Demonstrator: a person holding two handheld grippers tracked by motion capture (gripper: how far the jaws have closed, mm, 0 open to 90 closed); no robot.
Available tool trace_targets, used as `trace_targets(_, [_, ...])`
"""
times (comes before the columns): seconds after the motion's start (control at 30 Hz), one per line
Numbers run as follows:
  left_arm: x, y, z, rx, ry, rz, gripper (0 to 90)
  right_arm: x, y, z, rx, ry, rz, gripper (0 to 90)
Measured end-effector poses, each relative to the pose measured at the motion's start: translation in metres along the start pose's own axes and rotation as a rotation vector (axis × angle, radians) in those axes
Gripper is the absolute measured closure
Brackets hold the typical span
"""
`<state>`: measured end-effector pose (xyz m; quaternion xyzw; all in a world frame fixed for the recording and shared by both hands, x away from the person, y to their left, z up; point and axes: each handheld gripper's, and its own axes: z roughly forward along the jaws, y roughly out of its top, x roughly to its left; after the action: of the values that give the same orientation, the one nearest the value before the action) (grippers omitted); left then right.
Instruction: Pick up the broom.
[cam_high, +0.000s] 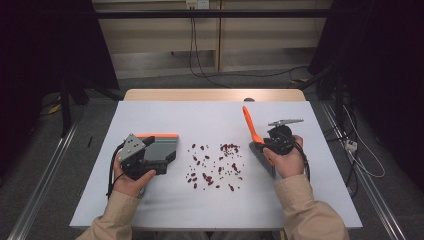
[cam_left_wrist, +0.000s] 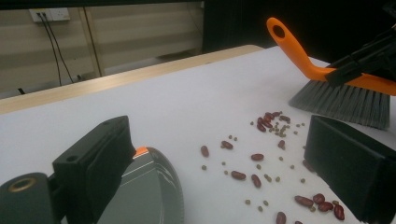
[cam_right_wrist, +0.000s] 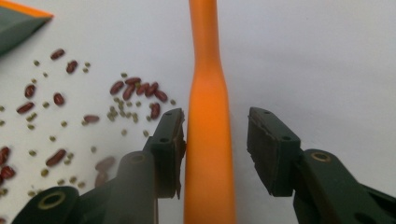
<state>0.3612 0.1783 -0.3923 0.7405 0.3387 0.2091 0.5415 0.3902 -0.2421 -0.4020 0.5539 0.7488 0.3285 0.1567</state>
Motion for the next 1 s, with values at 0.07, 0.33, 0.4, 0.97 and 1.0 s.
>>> trace_targets(0.07, [0.0, 0.0, 0.0, 0.0, 0.002, -0.001, 7.6, 0.0, -0.004, -0.004, 0.016, -0.012, -0.019, 56.8])
trace_targets(0.33, [-0.001, -0.002, 0.0, 0.003, 0.009, -0.004, 7.8, 0.002, -0.021, -0.01, 0.03, -0.003, -0.01, 61.1])
trace_targets(0.4, [0.0, -0.002, -0.001, 0.007, 0.011, -0.002, 7.8, 0.004, -0.023, -0.006, 0.047, -0.012, -0.027, 65.4])
trace_targets(0.97, [0.008, -0.005, -0.01, 0.004, 0.031, -0.012, 7.8, 0.008, -0.025, 0.0, -0.018, 0.017, 0.004, 71.6])
trace_targets(1.0, [0.009, -0.005, -0.01, 0.005, 0.029, -0.006, 7.8, 0.008, -0.024, 0.001, -0.033, 0.018, 0.007, 71.6])
